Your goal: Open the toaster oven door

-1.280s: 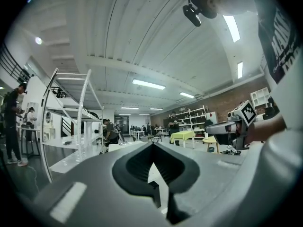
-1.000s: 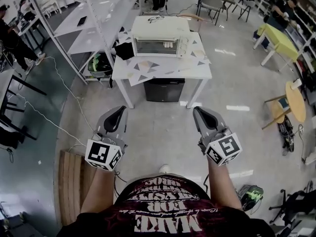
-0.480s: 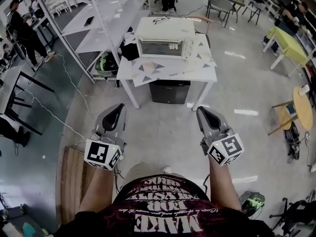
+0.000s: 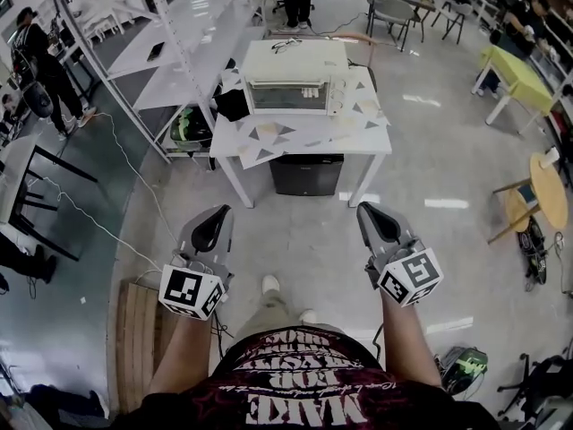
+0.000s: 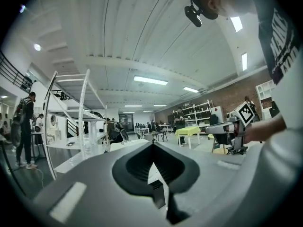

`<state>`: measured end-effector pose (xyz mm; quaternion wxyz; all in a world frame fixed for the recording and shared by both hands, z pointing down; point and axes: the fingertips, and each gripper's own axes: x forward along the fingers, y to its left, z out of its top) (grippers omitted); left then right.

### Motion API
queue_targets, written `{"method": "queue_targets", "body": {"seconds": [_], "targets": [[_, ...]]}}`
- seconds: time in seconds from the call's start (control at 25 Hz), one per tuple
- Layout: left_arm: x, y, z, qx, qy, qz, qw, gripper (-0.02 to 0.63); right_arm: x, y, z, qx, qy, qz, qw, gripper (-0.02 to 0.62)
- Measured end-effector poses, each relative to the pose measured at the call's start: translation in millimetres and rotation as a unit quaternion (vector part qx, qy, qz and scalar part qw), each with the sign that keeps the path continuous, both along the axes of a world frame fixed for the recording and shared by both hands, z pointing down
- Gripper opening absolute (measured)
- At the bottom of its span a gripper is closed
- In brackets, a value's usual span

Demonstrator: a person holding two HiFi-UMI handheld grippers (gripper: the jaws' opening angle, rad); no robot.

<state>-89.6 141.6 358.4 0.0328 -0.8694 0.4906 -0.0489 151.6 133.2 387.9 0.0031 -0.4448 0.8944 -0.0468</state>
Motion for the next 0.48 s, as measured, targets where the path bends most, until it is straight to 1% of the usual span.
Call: {"method": "queue_targets", "body": {"seconds": [0.2, 0.48], "targets": [[0.8, -15.9, -2.6, 0.0, -0.003, 0.012, 0.9999, 0.002, -2.7, -10.4, 0.7, -0.005, -0.002, 0.01, 1.0, 0.026], [-13.2, -43.3, -6.2, 0.003, 0.002, 0.013, 0.9999, 0.002, -19.2, -33.8, -4.8, -0.001, 0.0, 0.007, 1.0, 0.026]]}}
